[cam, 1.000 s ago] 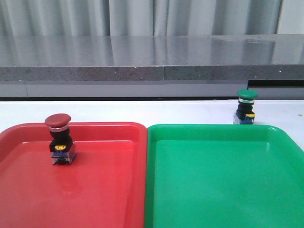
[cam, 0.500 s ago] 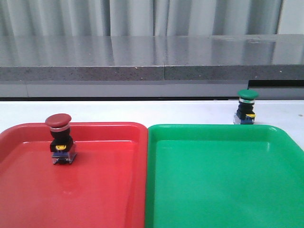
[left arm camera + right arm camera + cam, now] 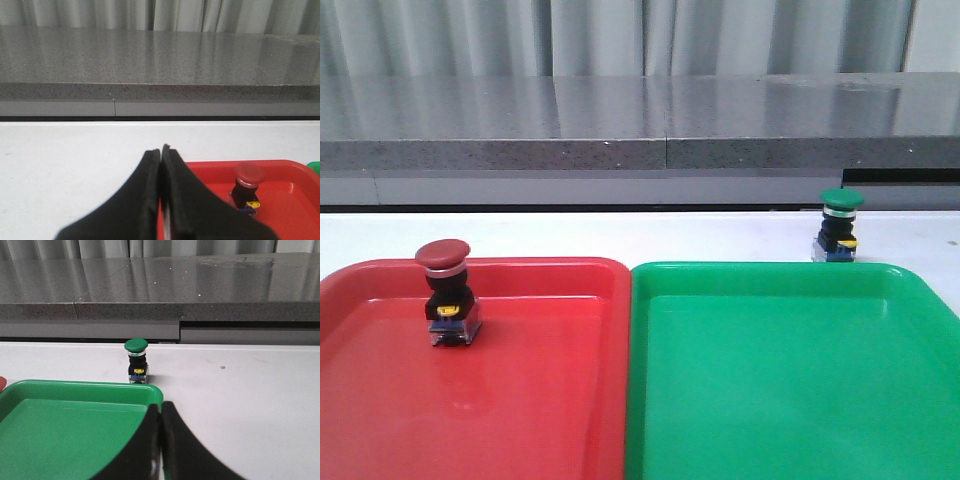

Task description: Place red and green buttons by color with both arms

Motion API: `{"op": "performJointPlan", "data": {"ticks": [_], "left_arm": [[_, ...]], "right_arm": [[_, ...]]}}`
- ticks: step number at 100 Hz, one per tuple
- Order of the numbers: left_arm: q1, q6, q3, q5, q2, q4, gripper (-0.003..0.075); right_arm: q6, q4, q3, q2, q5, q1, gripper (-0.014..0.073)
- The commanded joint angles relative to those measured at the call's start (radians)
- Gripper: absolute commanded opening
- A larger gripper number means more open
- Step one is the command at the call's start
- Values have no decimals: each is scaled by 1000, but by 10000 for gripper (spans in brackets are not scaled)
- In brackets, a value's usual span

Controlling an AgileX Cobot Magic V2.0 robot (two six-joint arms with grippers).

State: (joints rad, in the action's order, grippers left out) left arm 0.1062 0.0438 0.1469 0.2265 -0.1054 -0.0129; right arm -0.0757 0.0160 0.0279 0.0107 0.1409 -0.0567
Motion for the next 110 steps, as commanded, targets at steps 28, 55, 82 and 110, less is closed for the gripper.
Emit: {"op": "performJointPlan", "data": {"ticks": [28, 55, 82, 110], "left_arm": [[-2, 0, -137, -240, 105, 23, -19], [-2, 0, -191, -243, 141, 23, -19], [-2, 0, -191, -243, 141, 26, -19], [-2, 0, -191, -243, 141, 26, -19]], "right_arm": [[2, -1, -15, 21, -81, 7, -68], [2, -1, -15, 21, -81, 7, -68], [2, -1, -15, 21, -81, 7, -68], [2, -1, -15, 21, -81, 7, -68]]}}
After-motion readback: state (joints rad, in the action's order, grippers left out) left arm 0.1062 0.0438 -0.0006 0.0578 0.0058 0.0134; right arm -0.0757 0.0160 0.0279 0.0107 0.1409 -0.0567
